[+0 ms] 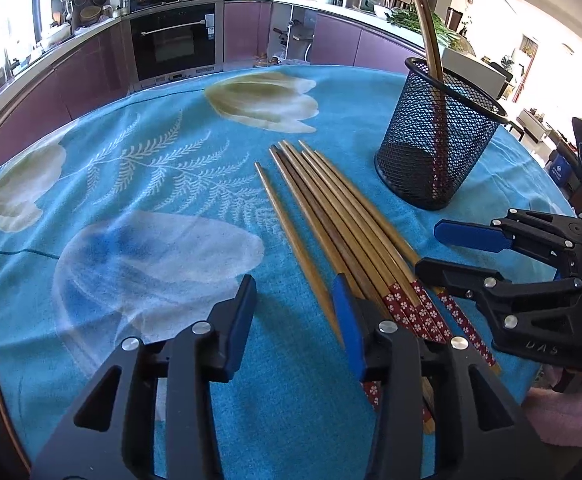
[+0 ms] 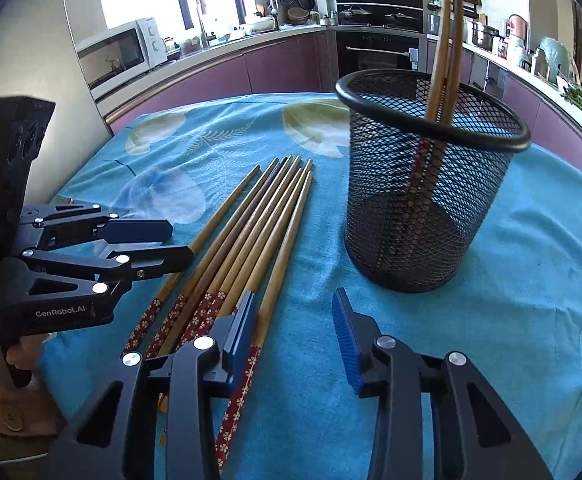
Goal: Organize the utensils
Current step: 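Move both open grippers back to the chopstick row, then grasp one chopstick with the right gripper while the left gripper grasps another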
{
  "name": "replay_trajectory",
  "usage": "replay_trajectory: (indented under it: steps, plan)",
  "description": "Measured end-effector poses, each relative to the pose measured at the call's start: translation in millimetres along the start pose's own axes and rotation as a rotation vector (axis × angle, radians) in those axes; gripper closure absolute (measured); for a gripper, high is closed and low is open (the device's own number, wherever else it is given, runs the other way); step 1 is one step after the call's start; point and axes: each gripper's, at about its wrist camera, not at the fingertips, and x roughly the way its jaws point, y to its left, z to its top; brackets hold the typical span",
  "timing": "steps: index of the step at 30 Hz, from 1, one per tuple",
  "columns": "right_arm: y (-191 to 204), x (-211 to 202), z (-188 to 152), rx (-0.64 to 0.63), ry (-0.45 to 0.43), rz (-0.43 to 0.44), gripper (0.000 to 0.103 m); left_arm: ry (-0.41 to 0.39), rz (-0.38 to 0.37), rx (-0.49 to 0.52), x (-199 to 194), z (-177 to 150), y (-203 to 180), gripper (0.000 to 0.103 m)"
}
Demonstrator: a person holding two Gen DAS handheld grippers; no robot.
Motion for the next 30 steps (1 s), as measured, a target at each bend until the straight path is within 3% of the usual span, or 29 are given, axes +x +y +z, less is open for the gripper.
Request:
replay_trajectory:
  steps: [5,9,15,22,30]
  plan:
    - [5,9,8,-0.011,0.004,-0.023,0.073,0.003,0.001,-0.001,7,7,1,0.069]
    - [5,12,12,0.0,0.003,-0.024,0.079,0.007,-0.005,-0.011,10,11,3,0.081]
    - [0,11,11,0.05,-0.005,0.009,0.096,-0.005,-0.028,-0.058,9,9,6,0.094]
    - [-8,1,8,0.089,-0.042,0.042,0.097,-0.039,-0.043,-0.114,-3,3,14,0.095]
    - [1,-4,9,0.028,-0.026,0.097,0.097,-0.046,-0.094,-0.092,-13,-1,11,0.096]
